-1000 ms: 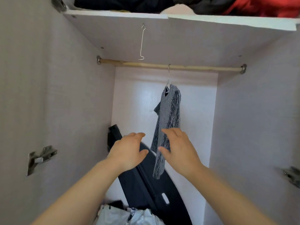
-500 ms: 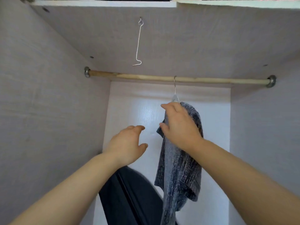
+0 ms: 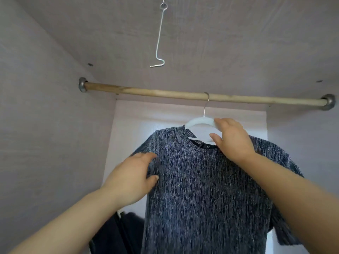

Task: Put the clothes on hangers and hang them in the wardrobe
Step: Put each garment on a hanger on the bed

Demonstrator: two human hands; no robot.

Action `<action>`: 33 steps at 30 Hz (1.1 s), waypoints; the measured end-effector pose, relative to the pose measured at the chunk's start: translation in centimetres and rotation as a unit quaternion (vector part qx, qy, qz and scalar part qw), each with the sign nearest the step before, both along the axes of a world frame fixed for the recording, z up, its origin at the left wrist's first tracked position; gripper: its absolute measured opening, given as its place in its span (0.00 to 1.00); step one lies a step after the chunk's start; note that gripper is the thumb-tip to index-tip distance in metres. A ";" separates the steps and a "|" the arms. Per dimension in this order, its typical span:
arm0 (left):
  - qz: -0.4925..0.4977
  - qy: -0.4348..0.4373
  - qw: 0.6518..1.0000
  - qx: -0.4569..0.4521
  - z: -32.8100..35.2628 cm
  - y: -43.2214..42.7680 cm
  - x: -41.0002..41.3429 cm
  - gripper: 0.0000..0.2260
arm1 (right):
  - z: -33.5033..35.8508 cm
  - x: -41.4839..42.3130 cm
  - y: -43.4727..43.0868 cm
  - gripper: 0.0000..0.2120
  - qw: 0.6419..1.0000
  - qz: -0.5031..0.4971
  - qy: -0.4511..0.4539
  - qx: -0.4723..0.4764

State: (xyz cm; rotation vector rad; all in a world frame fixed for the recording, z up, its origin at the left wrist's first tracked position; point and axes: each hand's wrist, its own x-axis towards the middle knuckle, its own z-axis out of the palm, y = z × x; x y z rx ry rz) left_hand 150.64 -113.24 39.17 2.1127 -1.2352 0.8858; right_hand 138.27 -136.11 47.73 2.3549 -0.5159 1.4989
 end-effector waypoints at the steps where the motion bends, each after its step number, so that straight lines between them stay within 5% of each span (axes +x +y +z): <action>1: 0.006 -0.002 1.000 -0.003 -0.1 -0.1 0.2 0.27 | 0.3 0.5 -0.4 0.25 1.000 0.004 -0.002 0.003; 6: 0.035 -0.030 0.999 -0.008 0.1 0.3 0.9 0.28 | 1.4 2.9 -2.3 0.22 0.998 0.041 -0.053 0.022; 18: 0.089 -0.130 0.971 -0.180 3.2 2.4 -2.4 0.25 | 2.4 4.3 1.0 0.17 0.953 0.259 -0.152 -0.042; 24: 0.191 -0.115 0.954 -0.199 -3.3 6.9 -4.7 0.16 | -6.4 4.9 6.6 0.15 0.899 0.415 -0.134 -0.033; 33: 0.401 0.028 0.900 -0.167 -20.0 16.4 -13.0 0.14 | -24.1 5.7 16.9 0.15 0.799 0.597 -0.041 0.057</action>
